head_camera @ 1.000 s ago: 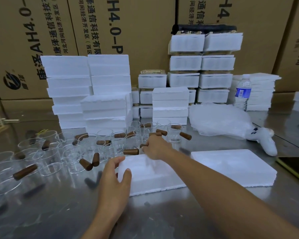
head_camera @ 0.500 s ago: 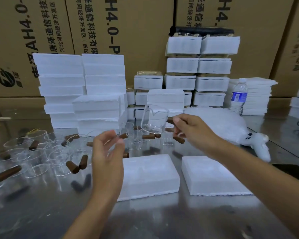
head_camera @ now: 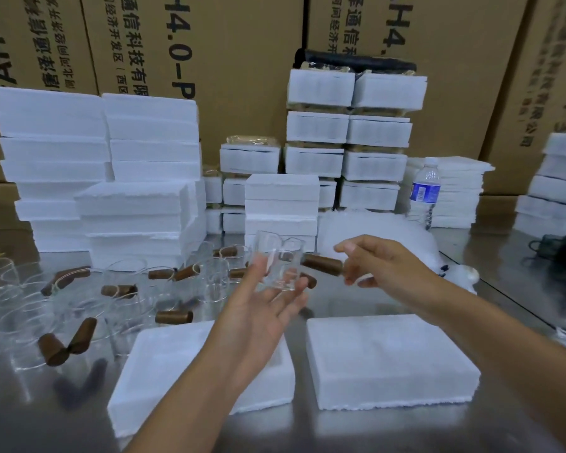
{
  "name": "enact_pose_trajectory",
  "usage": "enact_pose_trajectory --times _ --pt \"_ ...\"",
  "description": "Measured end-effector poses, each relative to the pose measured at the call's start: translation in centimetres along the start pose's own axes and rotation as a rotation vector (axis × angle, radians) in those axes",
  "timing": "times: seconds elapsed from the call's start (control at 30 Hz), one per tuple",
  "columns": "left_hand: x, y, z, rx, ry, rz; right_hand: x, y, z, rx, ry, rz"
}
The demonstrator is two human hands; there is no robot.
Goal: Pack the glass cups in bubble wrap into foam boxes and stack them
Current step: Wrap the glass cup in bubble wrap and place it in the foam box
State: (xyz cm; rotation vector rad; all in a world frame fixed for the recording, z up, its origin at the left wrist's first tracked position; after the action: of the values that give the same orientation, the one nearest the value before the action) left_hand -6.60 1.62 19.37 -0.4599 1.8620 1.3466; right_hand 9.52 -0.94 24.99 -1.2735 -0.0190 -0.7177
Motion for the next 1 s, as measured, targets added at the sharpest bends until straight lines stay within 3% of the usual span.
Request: enact_pose_trajectory --times 0.13,0.2,0.3,0.4,0.57,0.73,0.83,0.93,1.0 --pt "1.7 1.9 0.9 -0.027 0.077 -0.157 4.0 3.2 4.8 0.06 0.286 -0.224" --pt "2.0 2.5 1.0 -0.024 0.091 -0.201 5.5 5.0 6.6 0.101 0.363 -0.471" --pt "2.1 2.6 1.1 -0.032 0.093 -0.202 5.7 8.6 8.3 0.073 0.265 -0.885" --pt "1.9 2.2 1.1 -0.025 0.079 -0.192 5.7 10.8 8.8 -0.025 0.244 -0.942" --pt "1.4 2.1 1.1 -0.038 0.076 -0.184 5.5 10.4 9.3 0.097 0.319 -1.149" --pt "1.3 2.1 1.0 -0.036 0.074 -0.191 6.1 9.4 8.9 0.137 0.423 -1.099" --pt "1.2 2.0 0.8 -0.028 0.067 -0.189 7.2 7.6 8.4 0.155 0.594 -0.994" --pt "1.2 2.1 0.6 -0.014 0.066 -0.192 8.0 4.7 7.5 0.21 0.751 -0.708" --pt "1.3 2.5 0.4 -0.019 0.053 -0.22 7.4 2.5 6.8 0.26 0.736 -0.46"
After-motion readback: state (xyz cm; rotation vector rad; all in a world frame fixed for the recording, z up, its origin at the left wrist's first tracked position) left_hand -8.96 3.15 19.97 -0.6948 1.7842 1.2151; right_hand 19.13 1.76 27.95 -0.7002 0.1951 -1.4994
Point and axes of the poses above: each hand's wrist, its own z-axis towards the middle knuckle, its own x-axis out of the back of the hand, y = z × x, the point moved 9 cm from there along z, towards the middle knuckle, and after that the axes turned 14 degrees about y, right-handed, at the moved point
